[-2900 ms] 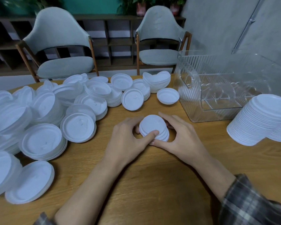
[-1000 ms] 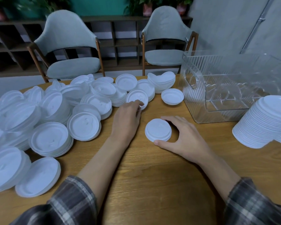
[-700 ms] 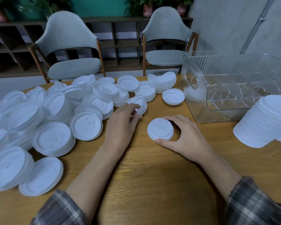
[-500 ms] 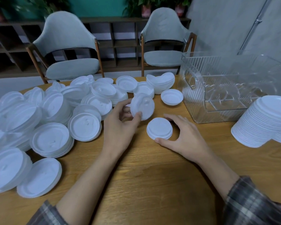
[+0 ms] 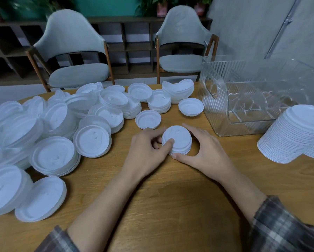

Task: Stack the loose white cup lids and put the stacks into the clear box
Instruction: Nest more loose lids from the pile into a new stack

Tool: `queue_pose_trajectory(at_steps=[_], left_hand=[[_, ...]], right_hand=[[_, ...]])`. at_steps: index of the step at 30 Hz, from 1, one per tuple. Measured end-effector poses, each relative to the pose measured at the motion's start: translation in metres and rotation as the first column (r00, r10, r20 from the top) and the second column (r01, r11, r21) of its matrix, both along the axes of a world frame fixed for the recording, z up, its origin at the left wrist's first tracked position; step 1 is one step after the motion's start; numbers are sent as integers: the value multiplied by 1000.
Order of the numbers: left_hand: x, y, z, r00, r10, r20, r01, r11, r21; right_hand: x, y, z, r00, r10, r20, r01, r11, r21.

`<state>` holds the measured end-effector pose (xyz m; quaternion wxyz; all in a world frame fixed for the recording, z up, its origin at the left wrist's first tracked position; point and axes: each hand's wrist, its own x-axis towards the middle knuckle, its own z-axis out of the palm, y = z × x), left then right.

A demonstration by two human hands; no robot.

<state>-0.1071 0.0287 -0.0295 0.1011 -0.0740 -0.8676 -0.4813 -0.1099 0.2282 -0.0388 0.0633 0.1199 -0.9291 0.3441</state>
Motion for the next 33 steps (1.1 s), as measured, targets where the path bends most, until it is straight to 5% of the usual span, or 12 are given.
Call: queue_pose_trajectory(at_steps=[4, 14, 33], left_hand=[[-2, 1, -1, 1000, 6, -20, -7, 999, -39], [-5, 4, 0, 994, 107, 34, -111, 984, 139], [-19, 1, 0, 996, 76, 41, -78, 996, 47]], right_hand=[[0, 0, 1, 1000, -1, -1, 1, 1000, 1], [-1, 0, 1, 1000, -10, 11, 10, 1000, 5], [-3, 4, 0, 999, 29, 35, -30, 999, 20]])
